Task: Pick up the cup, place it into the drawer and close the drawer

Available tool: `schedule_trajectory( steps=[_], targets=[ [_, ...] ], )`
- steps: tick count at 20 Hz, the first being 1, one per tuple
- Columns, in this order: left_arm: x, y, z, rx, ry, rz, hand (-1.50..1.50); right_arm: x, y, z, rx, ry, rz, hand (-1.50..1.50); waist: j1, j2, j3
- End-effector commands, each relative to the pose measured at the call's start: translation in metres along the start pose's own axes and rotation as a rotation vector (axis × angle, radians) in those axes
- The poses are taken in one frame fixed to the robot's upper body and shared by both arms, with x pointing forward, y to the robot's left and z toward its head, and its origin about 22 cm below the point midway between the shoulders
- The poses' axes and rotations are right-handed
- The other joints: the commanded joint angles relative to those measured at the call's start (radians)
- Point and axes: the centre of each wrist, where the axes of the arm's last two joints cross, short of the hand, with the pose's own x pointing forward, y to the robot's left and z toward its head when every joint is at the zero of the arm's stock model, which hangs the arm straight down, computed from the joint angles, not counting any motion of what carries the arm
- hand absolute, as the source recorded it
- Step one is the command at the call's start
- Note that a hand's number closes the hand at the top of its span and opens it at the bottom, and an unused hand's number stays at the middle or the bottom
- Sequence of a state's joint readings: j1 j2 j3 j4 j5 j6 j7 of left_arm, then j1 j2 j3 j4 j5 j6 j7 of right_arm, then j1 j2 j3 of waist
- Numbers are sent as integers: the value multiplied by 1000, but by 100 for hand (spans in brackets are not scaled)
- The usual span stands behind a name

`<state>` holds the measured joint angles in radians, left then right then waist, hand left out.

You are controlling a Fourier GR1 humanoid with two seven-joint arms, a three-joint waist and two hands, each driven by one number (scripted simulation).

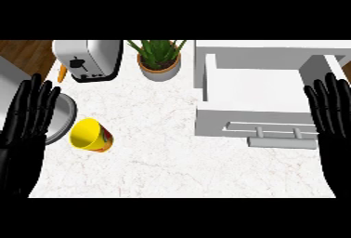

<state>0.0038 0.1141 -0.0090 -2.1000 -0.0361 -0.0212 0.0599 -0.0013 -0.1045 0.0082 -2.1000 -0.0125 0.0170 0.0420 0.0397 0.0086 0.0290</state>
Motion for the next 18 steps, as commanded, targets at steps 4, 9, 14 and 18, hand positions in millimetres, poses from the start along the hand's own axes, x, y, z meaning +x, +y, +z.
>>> schedule_trajectory(
  steps=[4,9,14,18],
  targets=[
    [0,39,12,-18,-47,26,-150,1,-17,15,-3,-42,-21,-150,-40,-10,-29],
    [-23,51,26,118,150,271,-150,-18,6,-2,127,74,-12,-150,-25,-8,-30],
    [-53,94,19,154,166,296,-150,-18,12,-15,133,93,-35,-150,-37,-8,-29],
    [-80,77,27,164,241,234,-150,-24,2,-28,147,81,-22,-150,-39,-8,-29]
  ],
)
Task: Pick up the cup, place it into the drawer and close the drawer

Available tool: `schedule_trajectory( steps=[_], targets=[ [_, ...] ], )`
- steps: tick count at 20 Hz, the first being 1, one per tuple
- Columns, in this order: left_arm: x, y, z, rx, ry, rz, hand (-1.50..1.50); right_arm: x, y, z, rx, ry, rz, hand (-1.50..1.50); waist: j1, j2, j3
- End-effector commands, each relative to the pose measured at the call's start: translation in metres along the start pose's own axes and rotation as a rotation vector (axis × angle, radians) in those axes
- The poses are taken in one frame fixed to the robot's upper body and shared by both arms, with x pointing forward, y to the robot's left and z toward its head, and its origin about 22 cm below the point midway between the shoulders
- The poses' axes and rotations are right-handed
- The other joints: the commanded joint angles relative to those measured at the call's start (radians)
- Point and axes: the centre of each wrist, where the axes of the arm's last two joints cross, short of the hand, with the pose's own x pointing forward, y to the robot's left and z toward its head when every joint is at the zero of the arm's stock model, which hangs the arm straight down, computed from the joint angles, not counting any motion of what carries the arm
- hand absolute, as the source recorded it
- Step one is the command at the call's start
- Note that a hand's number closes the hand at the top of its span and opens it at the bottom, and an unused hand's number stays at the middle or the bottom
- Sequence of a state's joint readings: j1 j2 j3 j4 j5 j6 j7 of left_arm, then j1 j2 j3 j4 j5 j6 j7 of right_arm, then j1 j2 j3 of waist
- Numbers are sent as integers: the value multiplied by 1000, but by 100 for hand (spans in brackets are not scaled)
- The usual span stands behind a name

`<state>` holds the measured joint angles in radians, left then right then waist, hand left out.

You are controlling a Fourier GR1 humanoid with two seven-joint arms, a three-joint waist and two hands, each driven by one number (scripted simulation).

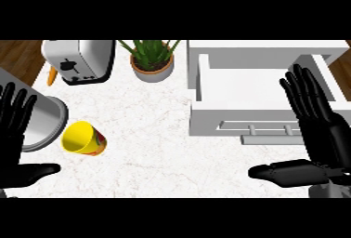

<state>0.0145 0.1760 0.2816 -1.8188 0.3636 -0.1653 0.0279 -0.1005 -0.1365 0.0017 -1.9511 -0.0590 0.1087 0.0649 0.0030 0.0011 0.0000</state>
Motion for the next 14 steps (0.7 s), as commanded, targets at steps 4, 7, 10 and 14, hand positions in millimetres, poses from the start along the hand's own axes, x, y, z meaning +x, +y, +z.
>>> schedule_trajectory(
  steps=[4,7,10,14],
  targets=[
    [-51,29,13,45,90,-25,-150,2,2,-8,22,-28,17,-150,-3,-1,0],
    [-64,51,10,64,126,-22,-150,12,-15,-37,-6,-33,5,-150,-2,0,-1],
    [-94,44,13,78,135,-47,-150,4,-2,-31,24,-21,10,-150,-4,0,-1],
    [-121,53,24,111,169,-91,-150,18,-35,-25,22,-35,25,-150,-10,0,-1]
  ],
)
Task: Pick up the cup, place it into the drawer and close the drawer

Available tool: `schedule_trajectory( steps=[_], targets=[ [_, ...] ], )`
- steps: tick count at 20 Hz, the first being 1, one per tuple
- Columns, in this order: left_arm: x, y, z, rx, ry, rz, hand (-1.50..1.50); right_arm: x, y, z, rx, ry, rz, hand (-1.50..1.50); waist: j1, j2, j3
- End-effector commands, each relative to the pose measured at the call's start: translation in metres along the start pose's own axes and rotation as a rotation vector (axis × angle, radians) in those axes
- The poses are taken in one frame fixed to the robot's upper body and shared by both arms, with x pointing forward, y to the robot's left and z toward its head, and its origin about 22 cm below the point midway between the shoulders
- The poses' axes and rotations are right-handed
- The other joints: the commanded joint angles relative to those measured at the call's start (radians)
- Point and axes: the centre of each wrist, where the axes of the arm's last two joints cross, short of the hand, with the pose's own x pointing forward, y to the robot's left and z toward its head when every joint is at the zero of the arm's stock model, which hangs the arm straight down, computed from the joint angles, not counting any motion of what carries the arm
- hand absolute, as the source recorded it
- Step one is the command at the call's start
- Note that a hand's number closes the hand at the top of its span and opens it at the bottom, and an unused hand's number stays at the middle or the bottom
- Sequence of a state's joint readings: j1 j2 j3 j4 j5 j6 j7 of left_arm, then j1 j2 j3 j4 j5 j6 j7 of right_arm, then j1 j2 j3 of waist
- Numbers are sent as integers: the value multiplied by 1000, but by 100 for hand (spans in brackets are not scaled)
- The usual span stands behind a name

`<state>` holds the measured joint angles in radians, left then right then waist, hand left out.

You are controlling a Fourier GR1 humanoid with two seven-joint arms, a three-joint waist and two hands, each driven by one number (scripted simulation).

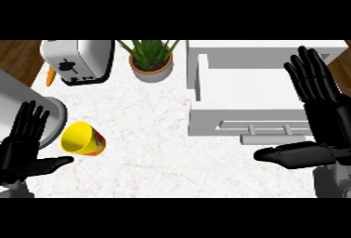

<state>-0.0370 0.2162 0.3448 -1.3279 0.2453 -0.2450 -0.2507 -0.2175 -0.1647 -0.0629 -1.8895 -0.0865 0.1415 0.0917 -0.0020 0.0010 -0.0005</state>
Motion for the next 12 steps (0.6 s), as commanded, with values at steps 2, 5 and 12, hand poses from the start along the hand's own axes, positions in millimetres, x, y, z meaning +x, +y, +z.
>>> schedule_trajectory(
  steps=[2,5,12],
  targets=[
    [-26,19,23,31,54,-31,-150,10,-4,-2,-19,-5,32,-150,3,-1,0],
    [-56,26,10,43,56,-19,-150,-7,-3,5,-2,-14,9,-150,-2,1,0],
    [-105,20,24,70,92,-40,-150,-2,0,-1,11,-3,12,-150,-8,2,-1]
  ],
)
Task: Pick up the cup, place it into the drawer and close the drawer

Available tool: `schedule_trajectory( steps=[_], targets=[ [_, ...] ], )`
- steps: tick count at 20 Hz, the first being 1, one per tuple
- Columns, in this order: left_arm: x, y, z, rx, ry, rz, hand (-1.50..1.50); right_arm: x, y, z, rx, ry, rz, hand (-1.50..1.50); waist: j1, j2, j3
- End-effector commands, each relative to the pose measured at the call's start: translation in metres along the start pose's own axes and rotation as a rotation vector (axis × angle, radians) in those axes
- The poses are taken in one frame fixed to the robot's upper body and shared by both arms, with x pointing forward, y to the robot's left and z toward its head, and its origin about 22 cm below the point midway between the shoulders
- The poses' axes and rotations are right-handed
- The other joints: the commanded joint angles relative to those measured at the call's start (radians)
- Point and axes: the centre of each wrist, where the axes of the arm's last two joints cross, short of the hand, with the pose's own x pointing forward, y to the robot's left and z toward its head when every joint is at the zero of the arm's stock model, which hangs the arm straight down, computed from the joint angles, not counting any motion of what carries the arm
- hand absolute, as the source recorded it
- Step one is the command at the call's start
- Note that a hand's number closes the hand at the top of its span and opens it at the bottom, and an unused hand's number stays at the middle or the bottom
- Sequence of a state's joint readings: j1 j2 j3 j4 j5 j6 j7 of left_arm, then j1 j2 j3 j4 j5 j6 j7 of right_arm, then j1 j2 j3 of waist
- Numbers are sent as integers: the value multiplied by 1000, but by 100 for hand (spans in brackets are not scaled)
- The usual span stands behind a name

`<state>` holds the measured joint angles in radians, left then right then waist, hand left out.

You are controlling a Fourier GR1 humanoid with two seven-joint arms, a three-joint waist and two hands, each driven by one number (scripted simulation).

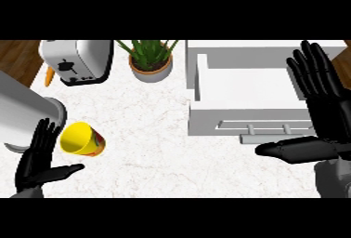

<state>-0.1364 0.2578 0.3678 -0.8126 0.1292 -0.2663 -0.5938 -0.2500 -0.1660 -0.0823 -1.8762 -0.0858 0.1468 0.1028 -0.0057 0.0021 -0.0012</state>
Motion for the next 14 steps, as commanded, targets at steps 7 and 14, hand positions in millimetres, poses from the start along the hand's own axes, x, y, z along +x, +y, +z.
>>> schedule_trajectory(
  steps=[7,14],
  targets=[
    [-34,14,7,9,8,-20,-150,4,13,7,1,-8,11,-150,-5,1,-1],
    [-41,10,5,1,-58,16,-150,11,-6,-6,3,-1,-8,-150,-11,4,-2]
  ],
)
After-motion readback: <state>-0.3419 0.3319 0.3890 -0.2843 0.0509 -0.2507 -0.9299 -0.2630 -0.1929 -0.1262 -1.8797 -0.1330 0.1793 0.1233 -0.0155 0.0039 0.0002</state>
